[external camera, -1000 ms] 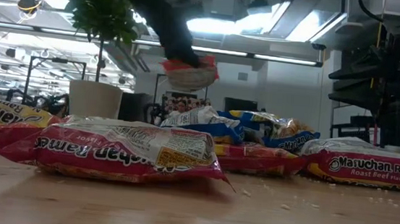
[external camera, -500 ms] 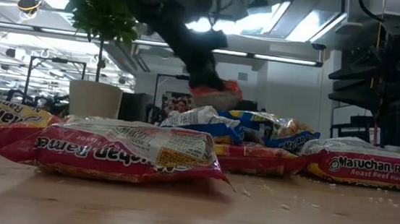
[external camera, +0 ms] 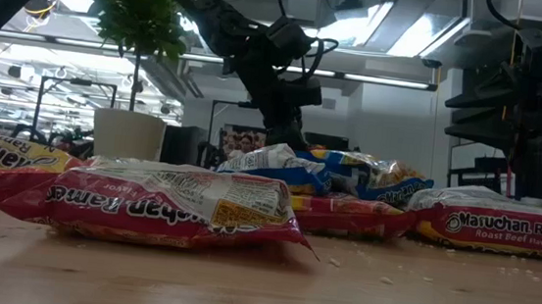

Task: Sort Maruchan noodles
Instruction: Put the orange noodle pack into the black bin

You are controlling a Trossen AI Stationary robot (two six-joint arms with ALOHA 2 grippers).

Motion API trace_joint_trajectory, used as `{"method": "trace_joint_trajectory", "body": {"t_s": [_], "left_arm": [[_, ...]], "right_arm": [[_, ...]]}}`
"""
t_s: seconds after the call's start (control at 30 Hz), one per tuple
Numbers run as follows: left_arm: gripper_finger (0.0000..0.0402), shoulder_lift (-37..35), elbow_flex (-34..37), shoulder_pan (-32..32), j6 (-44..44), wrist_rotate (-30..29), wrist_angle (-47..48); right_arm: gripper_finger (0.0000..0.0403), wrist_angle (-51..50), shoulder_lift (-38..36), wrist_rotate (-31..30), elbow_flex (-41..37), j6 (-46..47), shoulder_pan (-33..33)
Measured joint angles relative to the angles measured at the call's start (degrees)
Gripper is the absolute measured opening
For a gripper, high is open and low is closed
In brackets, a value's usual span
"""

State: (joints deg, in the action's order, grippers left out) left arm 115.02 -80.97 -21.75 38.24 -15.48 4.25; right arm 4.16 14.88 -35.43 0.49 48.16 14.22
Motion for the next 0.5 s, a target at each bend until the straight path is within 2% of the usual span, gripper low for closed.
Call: {"method": "trace_joint_trajectory", "body": {"t_s": [0.5], "left_arm": [[0.0062,0.0,0.0,-0.7,-0.6,1.4,0.5]], "right_arm": [[0.0193,0.0,0.0,0.0,0.0,0.0,0.0]]}}
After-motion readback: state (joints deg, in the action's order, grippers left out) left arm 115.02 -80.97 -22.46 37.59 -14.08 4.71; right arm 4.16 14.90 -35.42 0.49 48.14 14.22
